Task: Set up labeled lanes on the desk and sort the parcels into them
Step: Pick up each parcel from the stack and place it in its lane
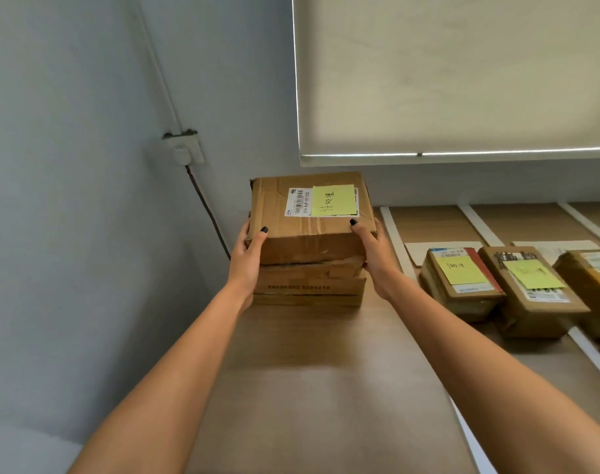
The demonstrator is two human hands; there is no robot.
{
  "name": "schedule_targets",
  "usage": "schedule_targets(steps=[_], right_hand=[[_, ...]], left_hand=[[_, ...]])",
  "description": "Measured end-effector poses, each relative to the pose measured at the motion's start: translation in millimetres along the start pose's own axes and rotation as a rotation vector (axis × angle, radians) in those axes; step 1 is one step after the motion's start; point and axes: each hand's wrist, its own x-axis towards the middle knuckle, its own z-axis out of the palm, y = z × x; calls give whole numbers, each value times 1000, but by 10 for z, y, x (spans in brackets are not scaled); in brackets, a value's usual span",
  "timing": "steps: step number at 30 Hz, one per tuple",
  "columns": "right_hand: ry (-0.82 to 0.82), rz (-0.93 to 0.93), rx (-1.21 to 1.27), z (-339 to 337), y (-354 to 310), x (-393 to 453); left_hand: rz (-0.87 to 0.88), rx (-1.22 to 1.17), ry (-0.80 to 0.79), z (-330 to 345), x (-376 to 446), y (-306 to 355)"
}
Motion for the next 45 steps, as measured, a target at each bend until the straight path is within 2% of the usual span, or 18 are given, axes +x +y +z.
schedule_targets(steps=[9,15,20,29,37,45], right_hand=[[-24,-120,-54,-146,-576,-1379],[30,-91,-69,-353,-638,-2466],[89,-86,-71,-716,-623,-3179],[68,-93,-28,-1741,-361,-3912],[-45,-79,-63,-2858,-244,-4245],[-28,42,-94,-3548,196,-4311]], left_hand=[[83,-80,11,-245,-1313,464],[127,-99,-31,-283,-2326,705],[97,-88,-104,-191,-3044,677],[72,-82,-145,525,-4096,416],[14,-79,-101,1416,-4881,27],[-73,-102,-57,1996,-5266,-284]])
